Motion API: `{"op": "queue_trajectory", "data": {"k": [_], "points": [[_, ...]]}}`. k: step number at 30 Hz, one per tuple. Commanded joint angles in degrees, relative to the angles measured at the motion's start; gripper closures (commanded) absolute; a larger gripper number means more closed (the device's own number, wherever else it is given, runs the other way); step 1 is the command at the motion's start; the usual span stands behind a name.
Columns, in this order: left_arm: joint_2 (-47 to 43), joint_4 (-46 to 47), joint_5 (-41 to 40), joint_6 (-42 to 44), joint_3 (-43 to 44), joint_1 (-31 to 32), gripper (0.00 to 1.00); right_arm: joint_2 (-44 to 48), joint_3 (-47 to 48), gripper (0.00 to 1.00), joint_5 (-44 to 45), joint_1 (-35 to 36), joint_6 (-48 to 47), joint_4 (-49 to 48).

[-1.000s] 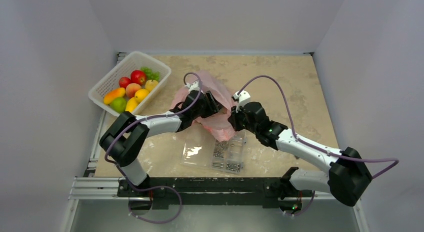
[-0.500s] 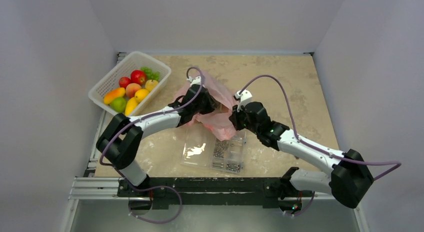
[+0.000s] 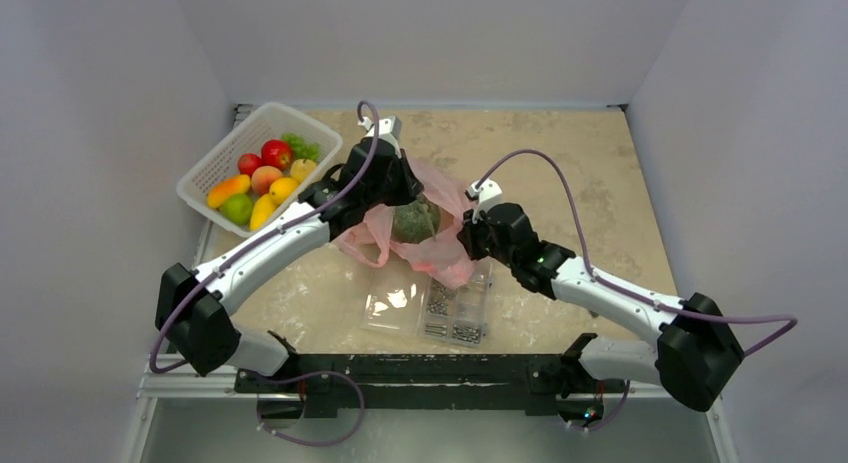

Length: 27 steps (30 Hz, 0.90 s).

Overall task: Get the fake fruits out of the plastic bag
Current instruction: Take out the fake fruit from the plastic bag.

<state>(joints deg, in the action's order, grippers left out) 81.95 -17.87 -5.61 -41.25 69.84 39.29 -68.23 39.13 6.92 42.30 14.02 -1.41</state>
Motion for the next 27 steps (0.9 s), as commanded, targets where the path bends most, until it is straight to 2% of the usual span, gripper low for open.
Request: {"op": "queue_trajectory", "data": {"k": [1, 9, 21, 27], "points": [[-1.42, -7.21, -0.65, 3.83, 4.64, 0.04, 1.00, 0.38, 2.36, 1.00, 1.13, -0.03, -0.75, -2.32], [-1.54, -11.26, -0.13, 3.59, 10.20, 0.12, 1.00, -1.18, 4.37, 1.00, 2.19, -0.03, 0.58, -0.91], [-2.23, -26.41, 2.05, 1.11, 29.87, 0.92, 1.00, -6.63, 9.37, 1.00, 9.75, -0.03, 5.62, 1.30], [-5.73, -26.98, 4.22, 0.78, 33.62, 0.97, 1.00, -9.84, 12.39, 1.00, 11.47, -0.03, 6.99, 3.35]]}}
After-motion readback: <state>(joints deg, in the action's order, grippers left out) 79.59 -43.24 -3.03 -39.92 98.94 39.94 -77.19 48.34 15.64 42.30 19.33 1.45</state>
